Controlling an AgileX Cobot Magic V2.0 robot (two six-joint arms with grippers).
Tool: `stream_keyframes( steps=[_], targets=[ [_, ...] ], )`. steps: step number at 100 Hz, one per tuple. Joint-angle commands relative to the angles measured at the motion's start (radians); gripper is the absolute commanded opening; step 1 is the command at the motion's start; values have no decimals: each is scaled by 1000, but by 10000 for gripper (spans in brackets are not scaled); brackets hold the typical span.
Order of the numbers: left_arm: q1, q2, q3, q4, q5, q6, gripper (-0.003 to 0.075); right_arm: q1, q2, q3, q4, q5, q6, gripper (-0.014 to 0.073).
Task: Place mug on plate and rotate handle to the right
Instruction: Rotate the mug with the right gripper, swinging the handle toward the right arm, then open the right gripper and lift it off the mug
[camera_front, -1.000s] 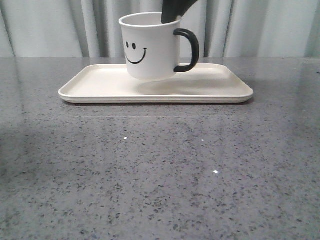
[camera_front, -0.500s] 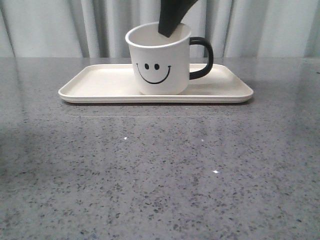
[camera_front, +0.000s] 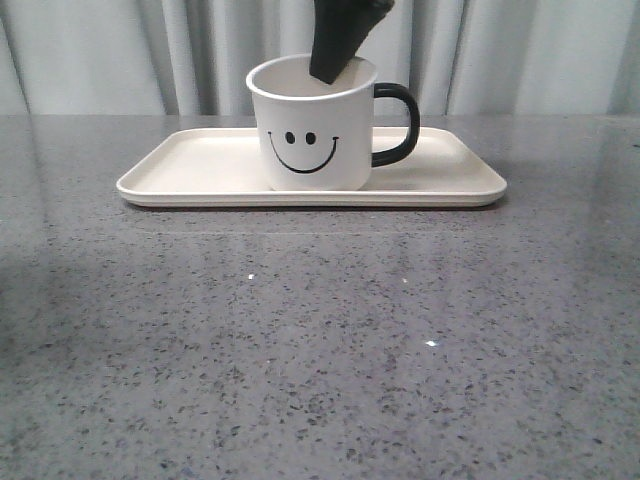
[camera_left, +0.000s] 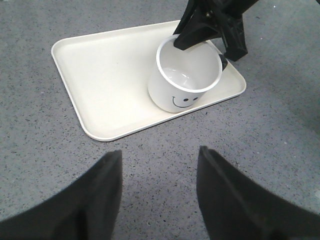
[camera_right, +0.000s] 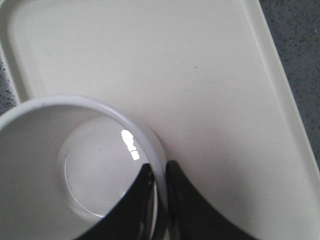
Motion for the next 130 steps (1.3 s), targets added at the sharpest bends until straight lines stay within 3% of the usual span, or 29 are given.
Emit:
stream_keyframes(
  steps=[1,15,52,73,82,91,97,123,130],
  targets=[
    [-7,-7,-27,-17,-77,-5,335,-6,-51,-32,15,-39,-15,182],
    [-7,-7,-27,-17,-77,-5,335,-6,-55,-32,5,-54,-15,269],
    [-7,-7,-27,-17,-69,-3,335,-6,-129,-33,2,-100,18,276],
    [-7,-7,-27,-13,-113,1,335,-8,-192,-33,70,-61,93,272],
    [-7,-7,-27,-7,-132,1,335,-12,-213,-33,91,-16,139,202],
    [-7,-7,-27,-7,-153,1,332,-21,-228,-33,91,37,191,31],
    [-7,-7,-27,-7,-155,1,302,-26,-237,-30,94,66,208,-76],
    [-7,-50,4,-7,-205,24,-21,-32,-333,18,108,55,323,-69],
    [-7,-80,37,-7,-234,24,-19,-32,-367,50,100,13,407,-69]
  ],
)
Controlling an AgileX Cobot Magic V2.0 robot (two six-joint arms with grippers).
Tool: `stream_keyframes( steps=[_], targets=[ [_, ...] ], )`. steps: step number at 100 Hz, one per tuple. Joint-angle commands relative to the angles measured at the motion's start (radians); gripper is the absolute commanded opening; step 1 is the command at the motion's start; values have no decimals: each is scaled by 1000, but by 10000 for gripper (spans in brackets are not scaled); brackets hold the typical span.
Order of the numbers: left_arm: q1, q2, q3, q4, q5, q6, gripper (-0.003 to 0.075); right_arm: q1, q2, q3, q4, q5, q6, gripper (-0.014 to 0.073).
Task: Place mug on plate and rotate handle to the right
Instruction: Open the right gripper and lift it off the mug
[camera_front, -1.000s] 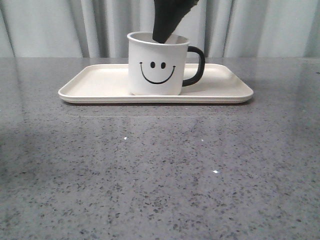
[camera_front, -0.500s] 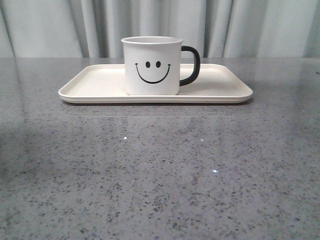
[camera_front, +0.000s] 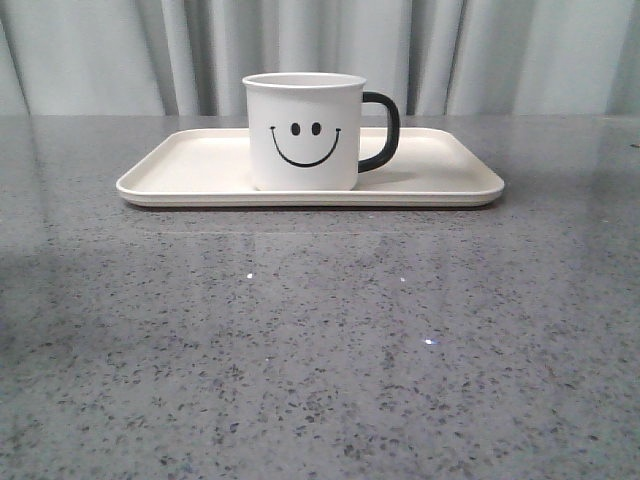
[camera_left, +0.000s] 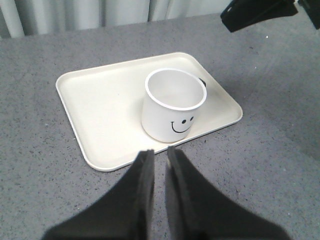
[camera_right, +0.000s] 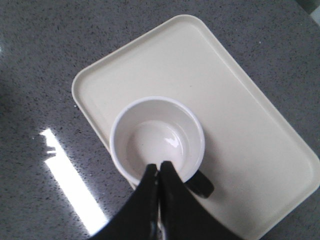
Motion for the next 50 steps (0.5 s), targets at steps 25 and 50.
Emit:
stream_keyframes(
  steps=[25,50],
  targets=[
    [-7,-149,148,-21,-176,6,-19,-5,-249,209,3,-233,148,-69],
    [-7,-239,278,-21,-292,6,-19,-5,-470,554,3,-505,148,-69]
  ],
)
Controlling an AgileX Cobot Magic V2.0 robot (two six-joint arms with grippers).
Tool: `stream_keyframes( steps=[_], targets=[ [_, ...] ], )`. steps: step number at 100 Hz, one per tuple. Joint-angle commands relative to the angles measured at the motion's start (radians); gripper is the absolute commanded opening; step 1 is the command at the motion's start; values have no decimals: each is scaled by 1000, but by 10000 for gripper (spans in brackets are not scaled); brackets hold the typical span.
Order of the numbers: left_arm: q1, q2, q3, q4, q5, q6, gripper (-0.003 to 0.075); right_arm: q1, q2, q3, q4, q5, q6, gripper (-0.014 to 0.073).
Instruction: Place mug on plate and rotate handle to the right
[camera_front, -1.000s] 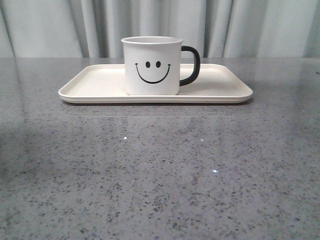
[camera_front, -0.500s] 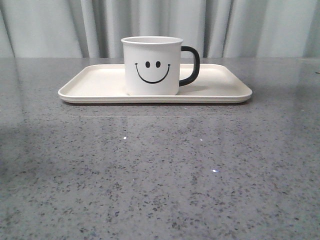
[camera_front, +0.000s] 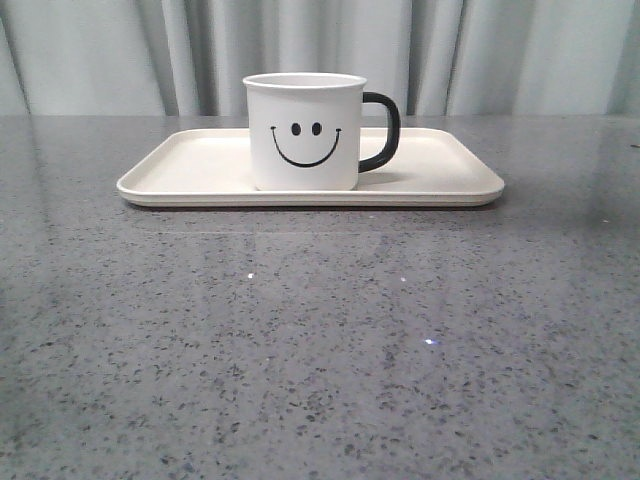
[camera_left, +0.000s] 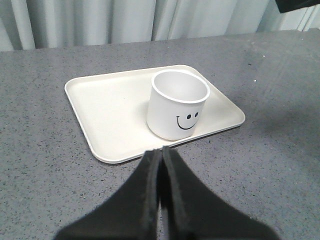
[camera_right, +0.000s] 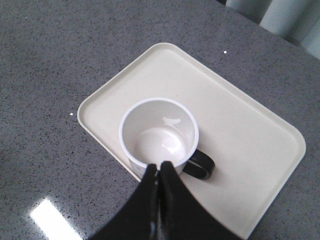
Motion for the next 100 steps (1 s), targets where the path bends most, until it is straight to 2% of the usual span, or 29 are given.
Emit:
stream_keyframes(
  steps=[1,25,40,57,100],
  targets=[
    [-7,-21,5,-15,-119,-1,-19,-5,-120,98,11,-172,2,-69],
    [-7,-90,65,-15,-134,-1,-19,-5,-365,466,11,-423,2,-69],
    [-7,-131,89,-15,-136,1,-19,-5,-495,638,11,-529,2,-69],
    [-7,-199,121,-14,-137,2,-19,-5,-631,803,11,-600,2,-69],
    [-7,-387,231,-10,-142,3,-19,-5,-899,1069,11,-701,1,-69]
  ],
)
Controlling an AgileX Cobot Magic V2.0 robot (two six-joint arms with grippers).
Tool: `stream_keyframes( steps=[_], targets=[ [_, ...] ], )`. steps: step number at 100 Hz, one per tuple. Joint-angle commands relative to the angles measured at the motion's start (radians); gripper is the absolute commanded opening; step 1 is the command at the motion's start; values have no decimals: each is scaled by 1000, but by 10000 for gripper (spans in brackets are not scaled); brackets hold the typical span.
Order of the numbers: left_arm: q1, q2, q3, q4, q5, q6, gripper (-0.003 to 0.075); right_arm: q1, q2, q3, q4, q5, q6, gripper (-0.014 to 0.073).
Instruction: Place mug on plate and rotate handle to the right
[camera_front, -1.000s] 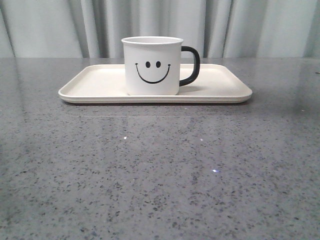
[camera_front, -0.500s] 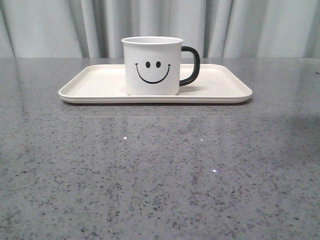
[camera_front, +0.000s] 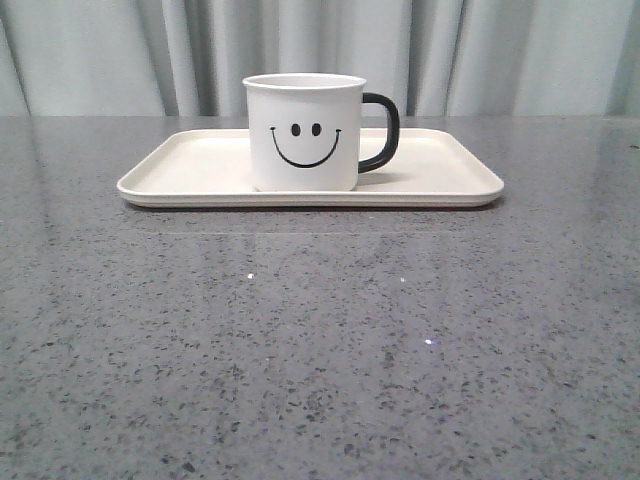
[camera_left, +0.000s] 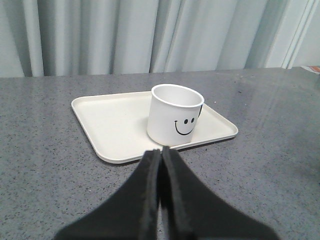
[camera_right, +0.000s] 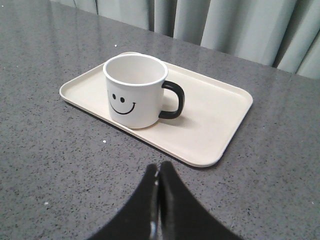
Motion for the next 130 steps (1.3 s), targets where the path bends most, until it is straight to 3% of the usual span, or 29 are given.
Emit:
stream_keyframes(
  steps=[1,66,130],
  targets=[
    [-7,-22,-6,-10,-84,1,-19,-5,-49,19,11,-110,1,-69],
    [-7,-219,76,-4,-83,54,-19,-5,-295,207,11,-202,1,-69],
    [-7,-219,76,-4,-80,48,-19,-5,-300,211,12,-202,1,-69]
  ],
)
